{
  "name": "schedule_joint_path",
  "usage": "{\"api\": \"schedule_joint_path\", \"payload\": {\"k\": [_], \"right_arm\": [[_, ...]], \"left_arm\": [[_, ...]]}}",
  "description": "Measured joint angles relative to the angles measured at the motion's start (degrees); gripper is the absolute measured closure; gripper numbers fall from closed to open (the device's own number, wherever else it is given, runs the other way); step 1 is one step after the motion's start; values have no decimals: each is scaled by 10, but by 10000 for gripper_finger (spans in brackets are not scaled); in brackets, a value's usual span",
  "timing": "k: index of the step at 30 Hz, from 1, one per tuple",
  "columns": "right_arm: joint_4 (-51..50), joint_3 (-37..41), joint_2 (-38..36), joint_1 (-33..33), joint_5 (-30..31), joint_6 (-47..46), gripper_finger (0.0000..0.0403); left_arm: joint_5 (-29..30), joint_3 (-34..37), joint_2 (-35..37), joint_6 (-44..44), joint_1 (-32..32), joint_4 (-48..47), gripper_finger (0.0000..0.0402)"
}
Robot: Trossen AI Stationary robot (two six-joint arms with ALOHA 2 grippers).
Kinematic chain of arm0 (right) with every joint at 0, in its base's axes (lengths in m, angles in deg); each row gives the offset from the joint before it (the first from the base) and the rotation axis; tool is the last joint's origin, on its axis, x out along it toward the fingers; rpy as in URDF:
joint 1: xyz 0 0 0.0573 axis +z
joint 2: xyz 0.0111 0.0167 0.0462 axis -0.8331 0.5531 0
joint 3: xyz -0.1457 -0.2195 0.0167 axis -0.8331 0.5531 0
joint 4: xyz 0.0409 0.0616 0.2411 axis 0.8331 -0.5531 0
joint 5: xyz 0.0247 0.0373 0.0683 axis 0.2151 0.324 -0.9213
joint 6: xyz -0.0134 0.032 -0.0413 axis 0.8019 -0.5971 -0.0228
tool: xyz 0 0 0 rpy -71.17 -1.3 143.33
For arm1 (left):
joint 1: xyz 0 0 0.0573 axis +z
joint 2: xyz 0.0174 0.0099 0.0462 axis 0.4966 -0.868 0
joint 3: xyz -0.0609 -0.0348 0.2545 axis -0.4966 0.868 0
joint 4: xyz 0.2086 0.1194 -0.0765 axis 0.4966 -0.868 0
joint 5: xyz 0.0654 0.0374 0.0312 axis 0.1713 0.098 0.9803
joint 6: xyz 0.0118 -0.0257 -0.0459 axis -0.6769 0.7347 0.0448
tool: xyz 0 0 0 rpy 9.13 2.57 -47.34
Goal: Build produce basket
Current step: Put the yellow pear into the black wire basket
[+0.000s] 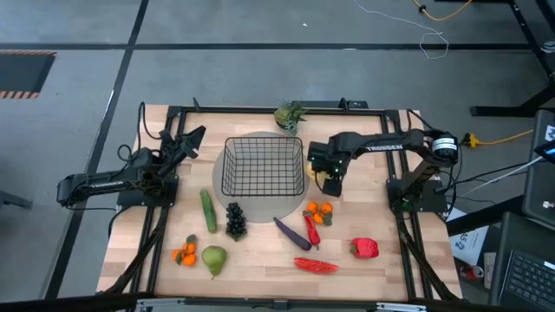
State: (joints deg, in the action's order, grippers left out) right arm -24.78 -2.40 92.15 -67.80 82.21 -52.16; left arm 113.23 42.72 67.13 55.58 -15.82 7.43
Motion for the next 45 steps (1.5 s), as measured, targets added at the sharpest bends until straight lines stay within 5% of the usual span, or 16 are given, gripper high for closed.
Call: {"api": "schedule_joint_path", "payload": {"k": [6,15,33,45], "right_arm": [[0,-20,0,-4,211,61,175],[216,26,13,-60,288,133,175],[225,84,13,-100,63,191,175],[144,84,13,-54,19,189,175]], "left_arm": [[0,0,0,0,0,0,269],[0,0,0,-1,0,0,269],[0,0,0,0,0,-7,269],[0,0,0,6,0,-46,269]]}}
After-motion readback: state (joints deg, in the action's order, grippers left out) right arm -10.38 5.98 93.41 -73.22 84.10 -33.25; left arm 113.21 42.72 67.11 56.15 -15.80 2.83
